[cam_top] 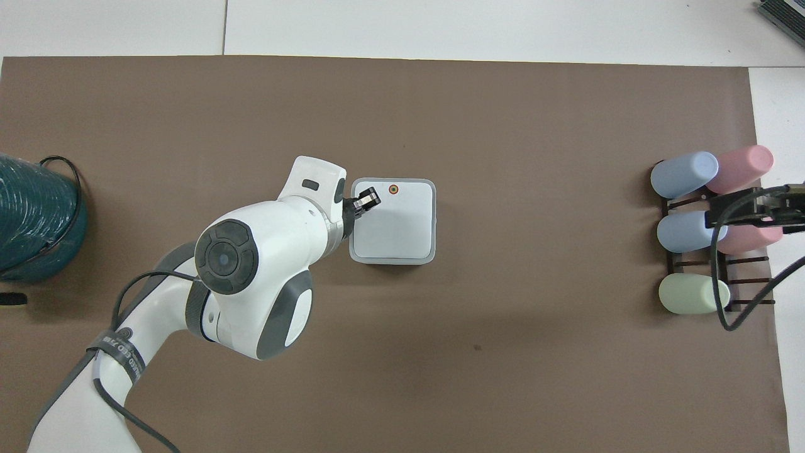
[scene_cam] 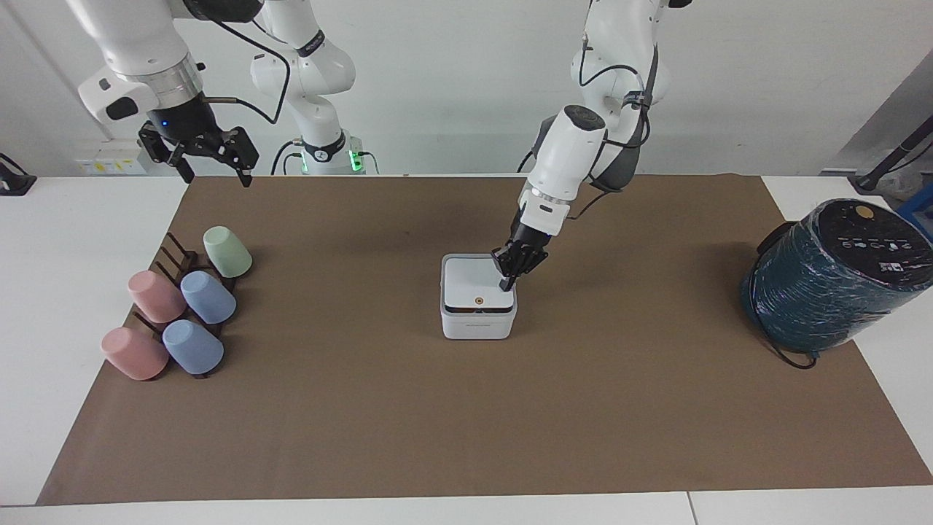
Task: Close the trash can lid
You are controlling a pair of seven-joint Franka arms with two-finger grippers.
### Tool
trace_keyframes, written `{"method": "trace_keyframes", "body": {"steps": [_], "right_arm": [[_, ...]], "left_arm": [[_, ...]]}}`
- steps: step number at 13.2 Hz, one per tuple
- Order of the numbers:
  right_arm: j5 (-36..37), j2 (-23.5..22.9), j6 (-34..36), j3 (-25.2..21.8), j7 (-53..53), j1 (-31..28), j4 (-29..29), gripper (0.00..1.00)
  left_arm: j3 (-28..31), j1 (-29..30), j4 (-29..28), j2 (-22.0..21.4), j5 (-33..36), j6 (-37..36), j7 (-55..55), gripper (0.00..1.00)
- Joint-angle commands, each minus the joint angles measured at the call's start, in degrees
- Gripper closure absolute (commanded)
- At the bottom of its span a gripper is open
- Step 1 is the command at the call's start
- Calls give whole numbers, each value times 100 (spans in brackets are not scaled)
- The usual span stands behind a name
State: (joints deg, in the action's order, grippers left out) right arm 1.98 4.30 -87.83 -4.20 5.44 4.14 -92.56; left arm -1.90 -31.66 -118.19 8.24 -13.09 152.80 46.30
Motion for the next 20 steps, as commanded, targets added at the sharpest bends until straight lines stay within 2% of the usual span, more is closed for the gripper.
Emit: {"method": "trace_keyframes", "body": {"steps": [1, 3, 20], "right_arm": [[13, 106, 29, 25, -95, -19, -87, 0], [14, 106, 29, 25, -95, -19, -87, 0], [22, 106, 29, 25, -95, -19, -87, 0]], "left_arm": [[14, -147, 33, 142, -123, 294, 151, 100], [14, -235, 42, 256, -115, 566, 371, 100], [14, -385, 209, 538, -123, 620, 556, 100]]}}
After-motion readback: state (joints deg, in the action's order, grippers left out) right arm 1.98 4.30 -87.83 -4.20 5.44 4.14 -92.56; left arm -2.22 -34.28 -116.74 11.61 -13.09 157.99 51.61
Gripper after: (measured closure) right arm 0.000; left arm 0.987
